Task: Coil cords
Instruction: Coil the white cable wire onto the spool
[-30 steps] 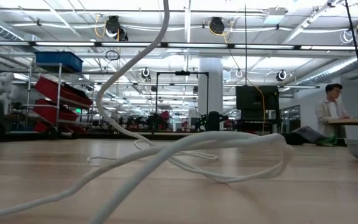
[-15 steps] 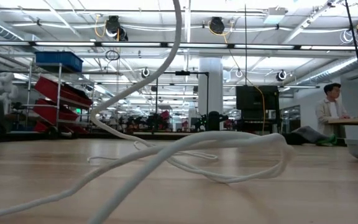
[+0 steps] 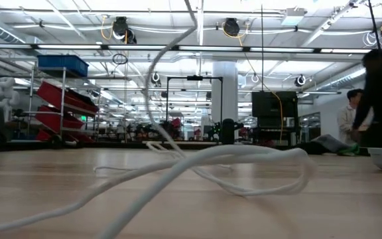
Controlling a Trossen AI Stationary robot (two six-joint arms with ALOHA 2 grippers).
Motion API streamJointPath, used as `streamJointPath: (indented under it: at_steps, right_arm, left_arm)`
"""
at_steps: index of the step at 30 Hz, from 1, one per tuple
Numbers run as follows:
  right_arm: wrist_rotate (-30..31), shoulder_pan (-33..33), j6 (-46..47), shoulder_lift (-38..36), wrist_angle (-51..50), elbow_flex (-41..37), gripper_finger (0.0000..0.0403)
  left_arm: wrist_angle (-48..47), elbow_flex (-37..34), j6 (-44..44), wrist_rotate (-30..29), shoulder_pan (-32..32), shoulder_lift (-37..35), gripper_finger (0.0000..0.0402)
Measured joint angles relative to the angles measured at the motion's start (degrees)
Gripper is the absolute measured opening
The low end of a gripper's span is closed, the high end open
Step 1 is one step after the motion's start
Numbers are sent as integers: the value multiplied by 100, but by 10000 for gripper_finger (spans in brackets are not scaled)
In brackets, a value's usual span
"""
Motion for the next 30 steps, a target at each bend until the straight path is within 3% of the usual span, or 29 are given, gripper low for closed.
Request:
streamJointPath:
  at_steps: [5,11,17,20,25,30]
  right_arm:
    - [1344,358,522,-7,438,-569,150]
    - [2053,303,106,-4,2549,-2082,149]
    - [1415,-121,-1195,0,5692,-3383,144]
    - [1111,-325,-1721,0,6645,-3717,144]
    - [257,-669,-1958,0,7265,-3811,144]
    - [107,-832,-1689,0,7314,-3811,144]
  left_arm:
    - [-31,0,-60,-83,67,-266,2]
    - [-419,0,-274,-79,56,-588,2]
    - [-703,0,-455,-79,60,-774,2]
    - [-795,0,-455,-75,60,-780,2]
    - [-832,0,-455,-73,62,-776,2]
    - [-887,0,-455,-66,60,-774,2]
